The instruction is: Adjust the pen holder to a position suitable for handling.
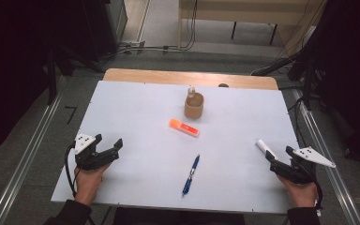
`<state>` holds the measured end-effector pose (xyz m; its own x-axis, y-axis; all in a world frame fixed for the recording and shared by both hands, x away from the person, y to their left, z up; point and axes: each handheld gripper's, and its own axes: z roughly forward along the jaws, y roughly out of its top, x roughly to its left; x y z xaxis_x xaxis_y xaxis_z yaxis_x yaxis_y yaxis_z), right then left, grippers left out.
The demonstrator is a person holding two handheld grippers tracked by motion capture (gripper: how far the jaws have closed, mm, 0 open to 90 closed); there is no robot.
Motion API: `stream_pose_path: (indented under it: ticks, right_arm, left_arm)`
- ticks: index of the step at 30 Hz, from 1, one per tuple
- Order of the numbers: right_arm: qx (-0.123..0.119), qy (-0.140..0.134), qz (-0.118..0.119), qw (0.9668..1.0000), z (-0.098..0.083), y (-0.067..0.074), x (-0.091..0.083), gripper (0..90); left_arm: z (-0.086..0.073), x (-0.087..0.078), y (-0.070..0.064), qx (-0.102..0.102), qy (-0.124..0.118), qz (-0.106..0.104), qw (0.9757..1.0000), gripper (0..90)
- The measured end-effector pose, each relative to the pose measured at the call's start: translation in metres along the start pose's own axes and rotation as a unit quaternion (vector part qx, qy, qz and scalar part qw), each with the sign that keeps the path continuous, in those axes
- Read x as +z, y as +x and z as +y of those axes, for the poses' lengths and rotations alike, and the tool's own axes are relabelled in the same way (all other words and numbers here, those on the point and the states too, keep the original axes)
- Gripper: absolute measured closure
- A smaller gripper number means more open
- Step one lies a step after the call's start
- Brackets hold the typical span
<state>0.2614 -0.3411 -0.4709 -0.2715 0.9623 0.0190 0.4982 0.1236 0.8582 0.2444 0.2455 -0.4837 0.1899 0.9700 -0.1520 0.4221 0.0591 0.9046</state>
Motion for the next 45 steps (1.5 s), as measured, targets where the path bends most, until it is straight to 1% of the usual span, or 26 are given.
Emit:
stream_pose_path:
  ticks: [4,7,12,14,16,18,20,21,25,26,28,29,30,35,40,45]
  right_arm:
    - [-0.006,0.000,0.002,1.0000,0.005,0.004,0.002,19.2]
    - [-0.012,0.000,0.007,0.9999,0.008,0.008,0.005,19.2]
    - [-0.021,-0.003,0.015,0.9997,0.015,0.013,0.009,19.1]
    - [-0.023,-0.002,0.023,0.9995,0.022,0.019,0.014,19.1]
    - [-0.025,-0.002,0.026,0.9994,0.024,0.020,0.016,19.1]
    - [-0.031,0.001,0.032,0.9990,0.029,0.026,0.023,19.1]
    - [-0.030,0.000,0.035,0.9990,0.032,0.028,0.026,19.1]
    - [-0.031,0.000,0.040,0.9987,0.036,0.031,0.030,19.2]
    - [-0.032,0.001,0.047,0.9984,0.045,0.037,0.039,19.4]
    - [-0.032,0.001,0.047,0.9984,0.045,0.037,0.039,19.4]
    - [-0.032,-0.002,0.051,0.9982,0.052,0.041,0.047,19.9]
    - [-0.032,-0.002,0.051,0.9982,0.052,0.041,0.047,19.9]
    - [-0.031,0.000,0.053,0.9981,0.057,0.045,0.053,20.2]
    - [-0.033,0.003,0.054,0.9980,0.069,0.054,0.070,21.2]
    - [-0.034,0.008,0.068,0.9971,0.083,0.068,0.090,22.6]
    - [-0.051,0.005,0.082,0.9953,0.102,0.085,0.107,28.7]
  left_arm:
    - [0.000,-0.002,-0.001,0.003,-0.006,0.008,0.9999,16.7]
    - [0.000,-0.002,-0.001,0.002,-0.002,0.010,0.9999,16.4]
    - [0.000,0.001,-0.003,0.006,0.003,0.005,1.0000,16.3]
    - [0.000,0.001,-0.004,0.008,0.003,0.003,1.0000,16.3]
    - [0.000,0.002,-0.006,0.012,0.005,-0.001,0.9999,16.4]
    - [0.000,0.004,-0.007,0.011,0.010,-0.008,0.9999,13.9]
    - [0.000,0.004,-0.007,0.011,0.010,-0.009,0.9999,13.8]
    - [0.000,0.004,-0.008,0.012,0.011,-0.009,0.9998,12.6]
    - [0.000,0.003,-0.007,0.016,0.009,-0.007,0.9998,11.2]
    - [0.000,0.003,-0.007,0.016,0.009,-0.007,0.9998,10.5]
    - [0.000,0.004,-0.007,0.014,0.011,-0.005,0.9998,10.4]
    - [0.000,0.004,-0.007,0.014,0.011,-0.005,0.9998,10.4]
    - [0.000,0.004,-0.007,0.014,0.011,-0.005,0.9998,10.4]
    - [0.000,0.005,-0.008,0.016,0.012,-0.006,0.9998,10.4]
    - [0.000,0.006,-0.008,0.016,0.011,-0.005,0.9998,10.4]
    - [-0.001,0.006,-0.008,0.017,0.012,-0.005,0.9998,10.4]
